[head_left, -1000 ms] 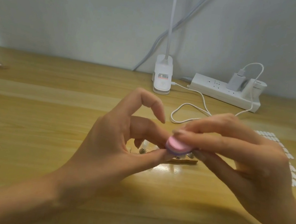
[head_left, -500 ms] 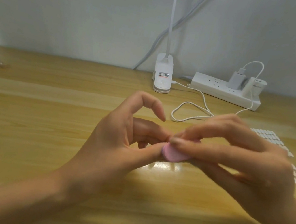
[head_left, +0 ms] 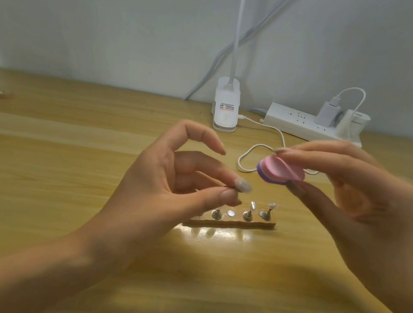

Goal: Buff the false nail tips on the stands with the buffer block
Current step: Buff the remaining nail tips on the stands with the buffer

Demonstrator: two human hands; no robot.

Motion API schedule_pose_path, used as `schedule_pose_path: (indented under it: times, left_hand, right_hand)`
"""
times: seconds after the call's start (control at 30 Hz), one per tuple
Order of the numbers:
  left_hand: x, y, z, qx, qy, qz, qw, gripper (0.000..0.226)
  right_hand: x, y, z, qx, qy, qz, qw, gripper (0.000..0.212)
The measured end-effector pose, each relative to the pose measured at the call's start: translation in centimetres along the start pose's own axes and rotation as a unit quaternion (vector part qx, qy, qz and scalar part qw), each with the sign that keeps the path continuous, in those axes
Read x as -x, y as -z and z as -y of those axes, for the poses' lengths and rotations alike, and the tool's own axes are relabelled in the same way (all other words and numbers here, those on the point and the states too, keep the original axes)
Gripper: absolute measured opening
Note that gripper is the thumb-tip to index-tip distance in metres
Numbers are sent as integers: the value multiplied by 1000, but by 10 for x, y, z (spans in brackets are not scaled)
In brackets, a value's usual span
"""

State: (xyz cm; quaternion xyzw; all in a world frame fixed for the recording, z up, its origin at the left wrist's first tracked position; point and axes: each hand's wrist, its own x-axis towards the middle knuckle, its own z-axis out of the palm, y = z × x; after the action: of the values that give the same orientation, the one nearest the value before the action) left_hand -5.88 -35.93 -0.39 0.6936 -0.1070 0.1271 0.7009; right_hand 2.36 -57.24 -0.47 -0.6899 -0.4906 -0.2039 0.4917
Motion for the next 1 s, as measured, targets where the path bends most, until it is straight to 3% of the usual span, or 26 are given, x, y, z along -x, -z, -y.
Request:
schedule_pose_path:
  times: [0.13, 0.33, 0.7, 1.0]
  left_hand:
    - [1, 0, -2, -17, -12, -18, 1000, 42]
    - [0, -3, -4, -73, -49, -13, 996, 54]
    - [4, -5, -3, -98, -43, -15, 994, 48]
    - [4, -6, -5, -140, -65, -16, 988, 48]
  right_hand:
    - [-2, 1, 3, -40, -17, -7, 999, 30]
    - [-1, -7, 11, -1, 25, 52, 998, 22]
    - [0, -8, 12, 52, 62, 81, 994, 20]
    - [1, -8, 14, 53, 43, 56, 996, 19]
